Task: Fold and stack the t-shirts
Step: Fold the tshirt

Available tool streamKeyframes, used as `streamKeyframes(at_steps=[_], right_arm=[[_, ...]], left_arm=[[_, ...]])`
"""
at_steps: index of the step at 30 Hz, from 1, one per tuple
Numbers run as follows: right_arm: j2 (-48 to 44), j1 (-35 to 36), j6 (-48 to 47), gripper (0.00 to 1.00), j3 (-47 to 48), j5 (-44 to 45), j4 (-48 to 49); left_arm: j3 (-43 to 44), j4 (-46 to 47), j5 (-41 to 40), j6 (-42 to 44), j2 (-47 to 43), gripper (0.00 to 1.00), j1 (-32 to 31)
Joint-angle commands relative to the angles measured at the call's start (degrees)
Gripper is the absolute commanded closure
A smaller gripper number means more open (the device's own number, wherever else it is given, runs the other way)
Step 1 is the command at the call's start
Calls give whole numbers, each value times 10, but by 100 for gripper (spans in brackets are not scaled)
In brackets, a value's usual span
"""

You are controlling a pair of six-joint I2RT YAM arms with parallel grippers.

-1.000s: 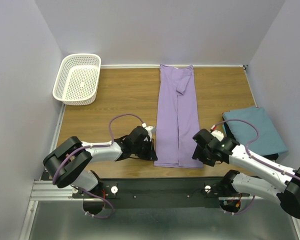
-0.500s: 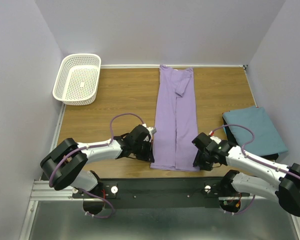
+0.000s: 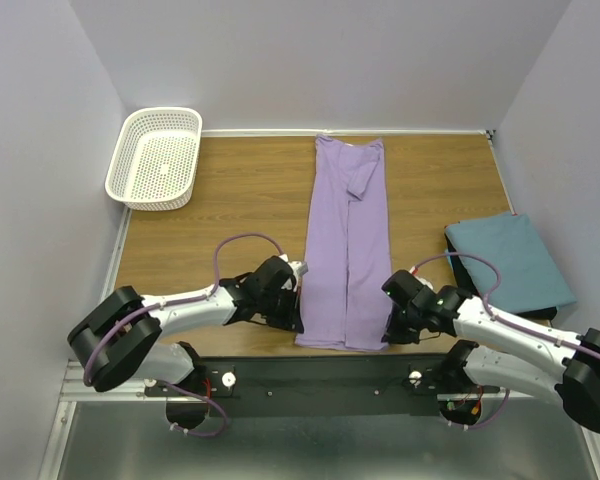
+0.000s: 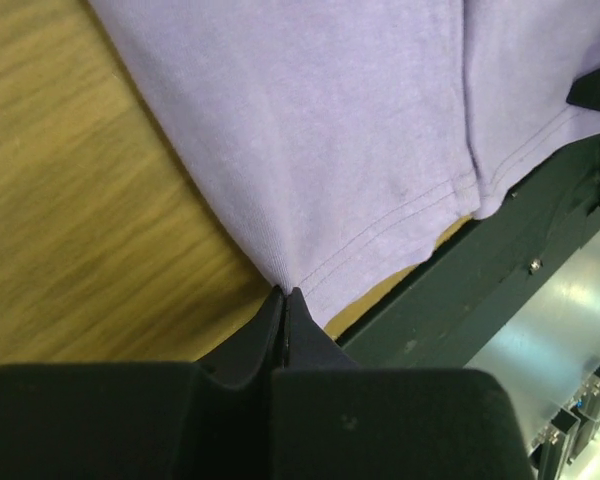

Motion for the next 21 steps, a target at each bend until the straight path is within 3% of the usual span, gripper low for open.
streamKeyframes(at_steps=[1, 7, 12, 21], right_arm=[[-4, 10, -12, 100, 43, 19, -19], [58, 6, -70, 100, 186, 139, -36], [150, -34, -120, 99, 284, 216, -30], [317, -186, -225, 99, 340, 168, 135]], left_arm=[[28, -38, 10, 1, -24, 100, -6], [145, -91, -40, 52, 14, 100, 9], [242, -104, -41, 92, 76, 100, 68], [375, -70, -34, 85, 222, 100, 166]])
